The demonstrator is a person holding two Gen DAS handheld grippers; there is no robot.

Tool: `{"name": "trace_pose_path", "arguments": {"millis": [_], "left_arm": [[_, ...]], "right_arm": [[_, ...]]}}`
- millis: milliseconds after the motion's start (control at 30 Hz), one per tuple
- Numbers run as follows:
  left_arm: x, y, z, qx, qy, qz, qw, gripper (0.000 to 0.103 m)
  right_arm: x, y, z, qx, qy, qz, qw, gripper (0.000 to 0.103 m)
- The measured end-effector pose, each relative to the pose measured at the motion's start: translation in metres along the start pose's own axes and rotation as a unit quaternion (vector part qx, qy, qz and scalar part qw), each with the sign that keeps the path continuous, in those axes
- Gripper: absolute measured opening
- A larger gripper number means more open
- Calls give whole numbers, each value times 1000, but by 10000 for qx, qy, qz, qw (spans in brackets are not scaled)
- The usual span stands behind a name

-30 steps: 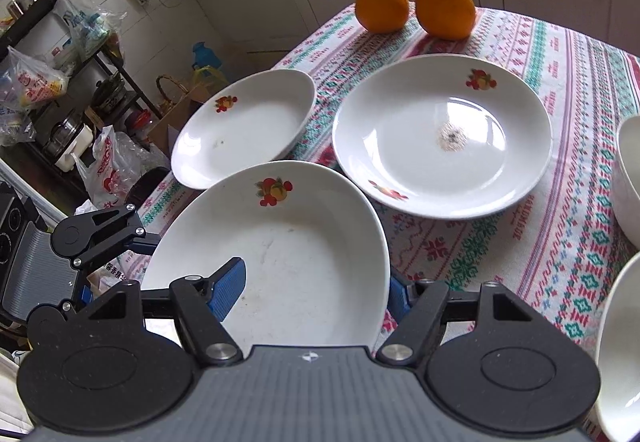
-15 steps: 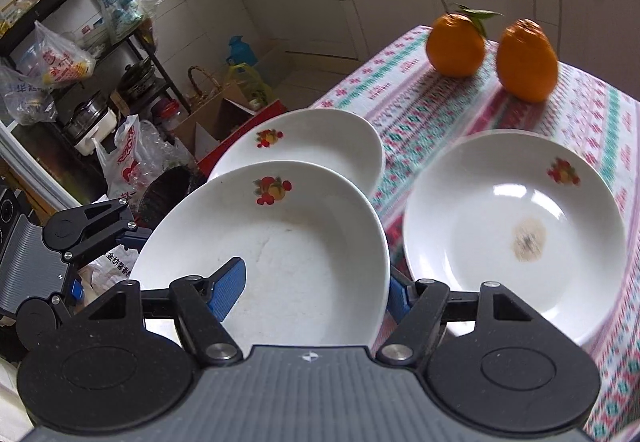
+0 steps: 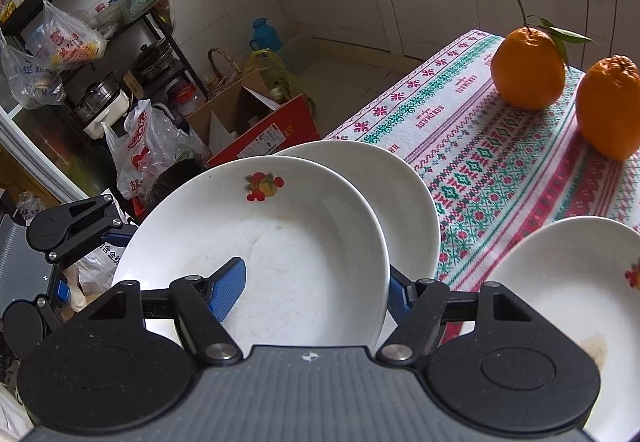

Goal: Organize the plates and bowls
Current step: 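Lower the held plate onto the other flowered plate with the right gripper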

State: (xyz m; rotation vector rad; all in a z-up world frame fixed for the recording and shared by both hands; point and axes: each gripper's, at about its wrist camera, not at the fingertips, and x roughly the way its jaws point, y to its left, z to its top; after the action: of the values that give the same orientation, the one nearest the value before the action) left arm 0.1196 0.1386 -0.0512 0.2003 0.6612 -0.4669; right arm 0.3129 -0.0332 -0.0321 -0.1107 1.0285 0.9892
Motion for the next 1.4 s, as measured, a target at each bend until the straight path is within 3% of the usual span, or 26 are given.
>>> {"name": "trace_pose_path", "arguments": {"millis": [567,1400], "left_arm": [[13,16,-2,-152,25,-65,9999,90],[23,19,0,-100,96,140,9998,92]], "right_arm": [[13,-6,4,54,167,-192,9997,76],[-9,3,-10,106,61,-220,9997,76]]}}
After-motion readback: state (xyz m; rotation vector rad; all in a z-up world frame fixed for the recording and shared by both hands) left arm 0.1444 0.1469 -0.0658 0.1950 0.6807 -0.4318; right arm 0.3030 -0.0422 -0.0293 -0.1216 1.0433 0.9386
